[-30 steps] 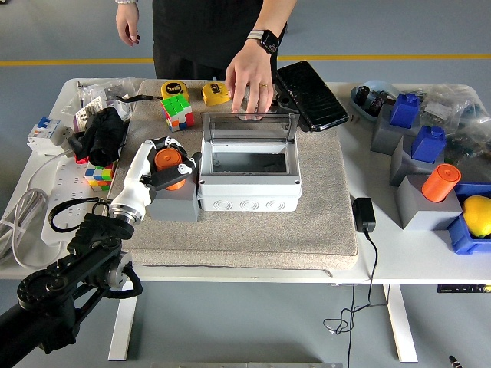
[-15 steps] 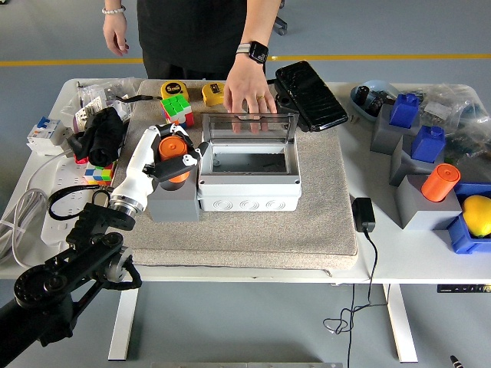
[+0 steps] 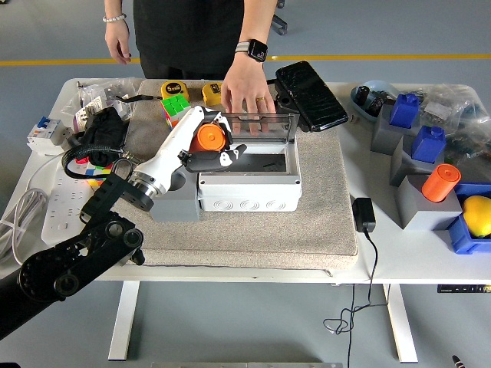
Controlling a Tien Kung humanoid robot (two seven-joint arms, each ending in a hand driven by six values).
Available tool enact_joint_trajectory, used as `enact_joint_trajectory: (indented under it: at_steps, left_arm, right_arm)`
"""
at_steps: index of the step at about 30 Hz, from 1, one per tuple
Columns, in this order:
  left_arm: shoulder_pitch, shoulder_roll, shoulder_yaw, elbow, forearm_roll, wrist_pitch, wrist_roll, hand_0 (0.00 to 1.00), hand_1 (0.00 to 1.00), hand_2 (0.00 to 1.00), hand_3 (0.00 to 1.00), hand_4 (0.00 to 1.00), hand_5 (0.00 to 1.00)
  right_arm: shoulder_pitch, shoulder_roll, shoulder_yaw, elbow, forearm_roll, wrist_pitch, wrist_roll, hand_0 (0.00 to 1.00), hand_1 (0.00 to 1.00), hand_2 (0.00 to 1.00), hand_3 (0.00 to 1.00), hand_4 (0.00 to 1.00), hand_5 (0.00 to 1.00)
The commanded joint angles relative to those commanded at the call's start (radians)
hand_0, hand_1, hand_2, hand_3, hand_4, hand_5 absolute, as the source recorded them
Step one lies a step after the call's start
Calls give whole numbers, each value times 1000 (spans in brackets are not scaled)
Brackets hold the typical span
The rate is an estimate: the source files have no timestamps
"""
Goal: Fetch the battery,place it into the box,close the lid of the box
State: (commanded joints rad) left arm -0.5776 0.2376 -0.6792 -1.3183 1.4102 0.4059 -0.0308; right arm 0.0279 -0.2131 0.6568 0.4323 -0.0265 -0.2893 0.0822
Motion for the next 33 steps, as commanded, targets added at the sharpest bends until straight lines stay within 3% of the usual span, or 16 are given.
enact_joint_trajectory:
  at_steps: [10,16,21,25,28,33]
  left_arm:
    - [-125,-59,129,47,129,31,182,20,11,87,135,984,252]
    - [-185,-101,195,93,149,61,228,13,3,81,133,997,251]
    - [-220,-133,242,134,146,82,212,13,5,81,134,998,263]
    - [-246,-155,295,177,137,104,161,39,31,107,153,997,264]
    - [-273,-174,353,219,143,126,119,39,31,107,153,997,264]
    - [-334,-200,446,286,176,138,104,53,41,117,163,998,282]
  right_arm:
    - [1,-1,-4,0,3,-2,1,590,600,589,545,979,570]
    - [4,-1,-3,2,3,-2,2,590,600,589,544,979,570]
    - [6,-3,-6,2,4,-3,3,590,600,589,544,979,569]
    - [7,-3,-8,3,5,-4,4,590,599,589,544,979,569]
    - [8,-4,-10,4,4,-5,4,590,599,589,544,979,569]
    - [11,-5,-11,6,2,-6,4,590,600,589,544,978,568]
